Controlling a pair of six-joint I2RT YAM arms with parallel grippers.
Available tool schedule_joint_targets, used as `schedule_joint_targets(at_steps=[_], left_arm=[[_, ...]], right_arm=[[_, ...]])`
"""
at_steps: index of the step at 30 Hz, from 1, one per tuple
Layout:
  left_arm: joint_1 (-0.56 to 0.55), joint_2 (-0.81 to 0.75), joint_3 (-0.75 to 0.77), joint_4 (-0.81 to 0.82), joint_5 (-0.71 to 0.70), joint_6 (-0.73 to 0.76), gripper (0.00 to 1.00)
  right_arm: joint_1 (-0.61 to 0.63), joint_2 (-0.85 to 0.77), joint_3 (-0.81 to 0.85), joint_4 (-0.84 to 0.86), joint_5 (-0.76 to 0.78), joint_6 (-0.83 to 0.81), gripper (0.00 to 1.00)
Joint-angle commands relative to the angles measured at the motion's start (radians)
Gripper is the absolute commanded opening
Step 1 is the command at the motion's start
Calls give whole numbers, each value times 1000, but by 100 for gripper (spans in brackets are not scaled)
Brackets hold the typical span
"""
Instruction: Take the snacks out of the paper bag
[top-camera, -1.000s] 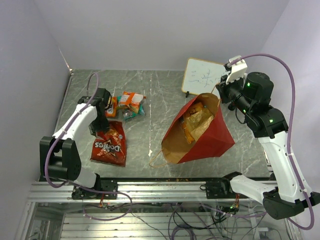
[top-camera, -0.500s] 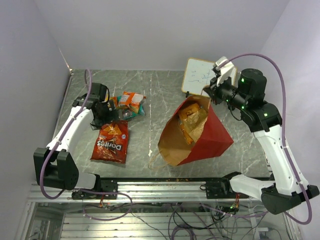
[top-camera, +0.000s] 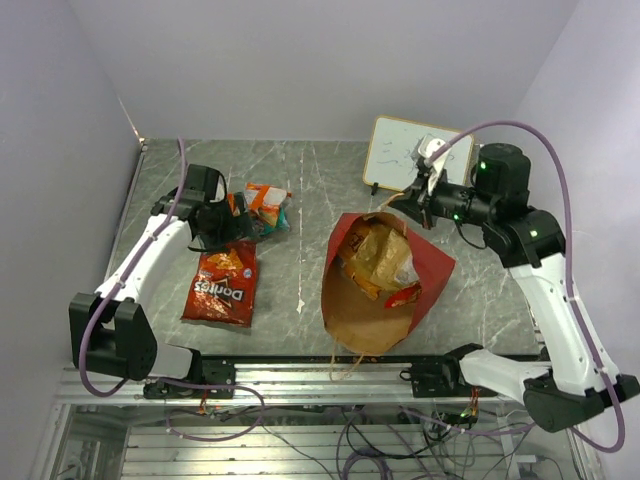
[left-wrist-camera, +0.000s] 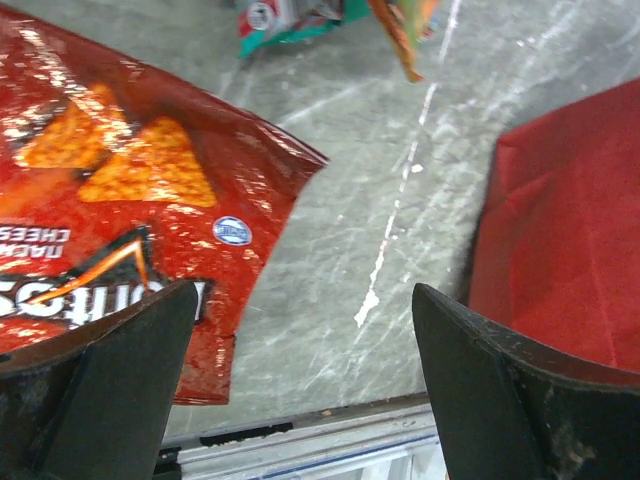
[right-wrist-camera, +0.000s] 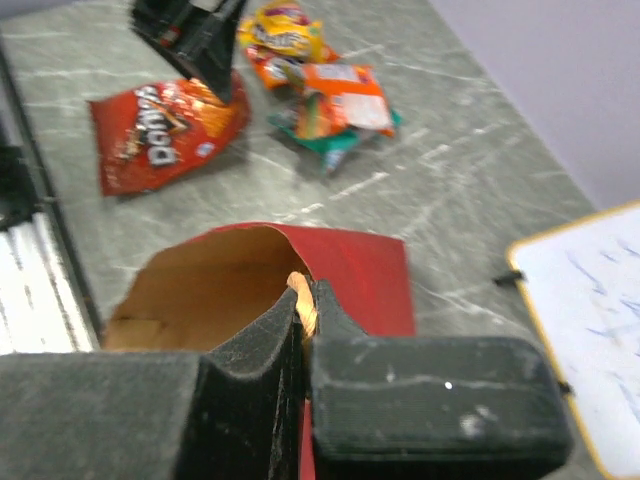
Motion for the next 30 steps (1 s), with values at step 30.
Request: schedule_joint_targets(at_steps=[30], left_arm=[[-958, 44, 318, 383, -245, 189, 61]], right_arm=[[1, -45, -27, 103, 394, 8, 0]])
